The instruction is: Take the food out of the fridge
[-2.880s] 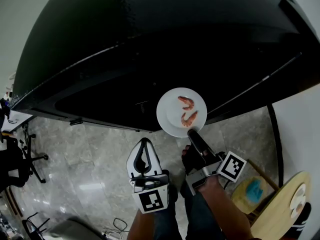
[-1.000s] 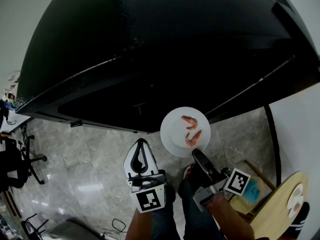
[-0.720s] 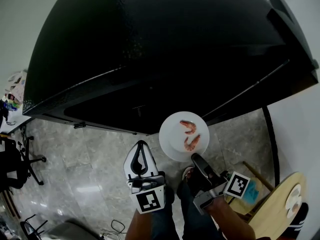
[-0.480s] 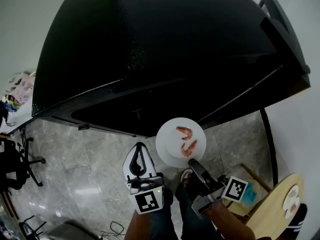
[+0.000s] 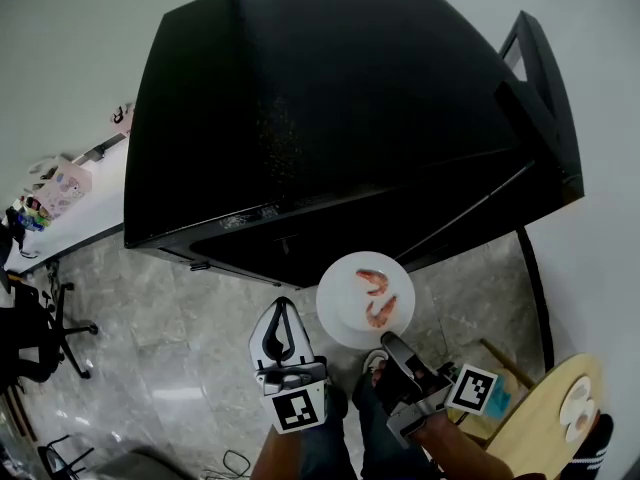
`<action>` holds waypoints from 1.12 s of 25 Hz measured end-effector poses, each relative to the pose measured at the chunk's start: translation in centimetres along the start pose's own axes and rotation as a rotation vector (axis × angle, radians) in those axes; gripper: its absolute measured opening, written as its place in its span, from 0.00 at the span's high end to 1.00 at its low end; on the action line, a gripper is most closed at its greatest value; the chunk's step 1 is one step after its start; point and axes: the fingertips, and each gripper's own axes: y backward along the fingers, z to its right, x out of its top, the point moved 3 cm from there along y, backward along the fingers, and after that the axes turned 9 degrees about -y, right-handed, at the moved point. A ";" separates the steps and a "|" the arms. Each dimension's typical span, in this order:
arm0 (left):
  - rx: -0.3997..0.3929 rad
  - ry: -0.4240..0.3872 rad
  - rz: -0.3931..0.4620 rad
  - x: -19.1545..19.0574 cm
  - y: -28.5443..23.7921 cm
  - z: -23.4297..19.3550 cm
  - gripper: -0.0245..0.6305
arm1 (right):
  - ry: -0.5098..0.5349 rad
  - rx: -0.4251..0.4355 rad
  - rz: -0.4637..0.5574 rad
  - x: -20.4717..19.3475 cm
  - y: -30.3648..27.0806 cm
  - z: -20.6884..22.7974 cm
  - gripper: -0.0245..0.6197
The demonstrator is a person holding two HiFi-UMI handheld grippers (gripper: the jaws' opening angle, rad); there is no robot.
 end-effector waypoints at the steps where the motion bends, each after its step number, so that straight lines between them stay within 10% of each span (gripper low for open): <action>1: 0.000 0.002 -0.004 0.3 0.2 -0.1 0.94 | -0.001 -0.001 0.000 -0.2 0.1 -0.4 0.91; 28: 0.020 -0.046 0.016 12.0 5.0 -3.9 0.94 | 0.000 -0.028 -0.044 -5.7 4.5 -12.0 0.91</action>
